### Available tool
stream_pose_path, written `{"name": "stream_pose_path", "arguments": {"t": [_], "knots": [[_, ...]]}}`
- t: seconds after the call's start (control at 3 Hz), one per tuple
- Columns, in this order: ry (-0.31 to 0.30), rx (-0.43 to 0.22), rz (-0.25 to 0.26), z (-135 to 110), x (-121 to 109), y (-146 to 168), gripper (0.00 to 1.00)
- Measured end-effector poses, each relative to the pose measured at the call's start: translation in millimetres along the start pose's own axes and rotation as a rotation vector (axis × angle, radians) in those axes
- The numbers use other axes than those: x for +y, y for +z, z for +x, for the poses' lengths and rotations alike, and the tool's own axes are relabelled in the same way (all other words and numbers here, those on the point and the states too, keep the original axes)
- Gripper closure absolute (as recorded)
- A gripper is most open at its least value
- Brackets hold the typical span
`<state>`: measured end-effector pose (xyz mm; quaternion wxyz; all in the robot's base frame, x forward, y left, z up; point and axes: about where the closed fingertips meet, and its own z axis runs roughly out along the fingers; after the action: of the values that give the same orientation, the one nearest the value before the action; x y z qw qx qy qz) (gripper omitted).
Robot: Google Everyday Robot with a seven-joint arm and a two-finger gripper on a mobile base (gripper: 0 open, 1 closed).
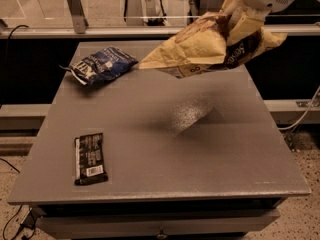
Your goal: Move brown chip bag near rxbar chocolate
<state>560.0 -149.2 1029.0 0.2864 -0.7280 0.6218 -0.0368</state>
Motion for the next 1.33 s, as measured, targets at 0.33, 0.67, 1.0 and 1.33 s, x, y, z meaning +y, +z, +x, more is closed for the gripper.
{"name": "stream_pose_path", "arguments": {"t": [0.33, 0.67, 1.0, 1.33], "knots": [[-0.066, -0.020, -0.003, -44.5, 8.0, 6.5, 1.00], [-0.150, -0.032, -0.016, -86.7, 22.0, 18.2, 1.00], [-0.180, -0.055, -0.033, -124.6, 38.7, 53.9, 1.00], [-0.182, -0.060, -0.026, -127.5, 40.0, 60.3, 1.00]]}}
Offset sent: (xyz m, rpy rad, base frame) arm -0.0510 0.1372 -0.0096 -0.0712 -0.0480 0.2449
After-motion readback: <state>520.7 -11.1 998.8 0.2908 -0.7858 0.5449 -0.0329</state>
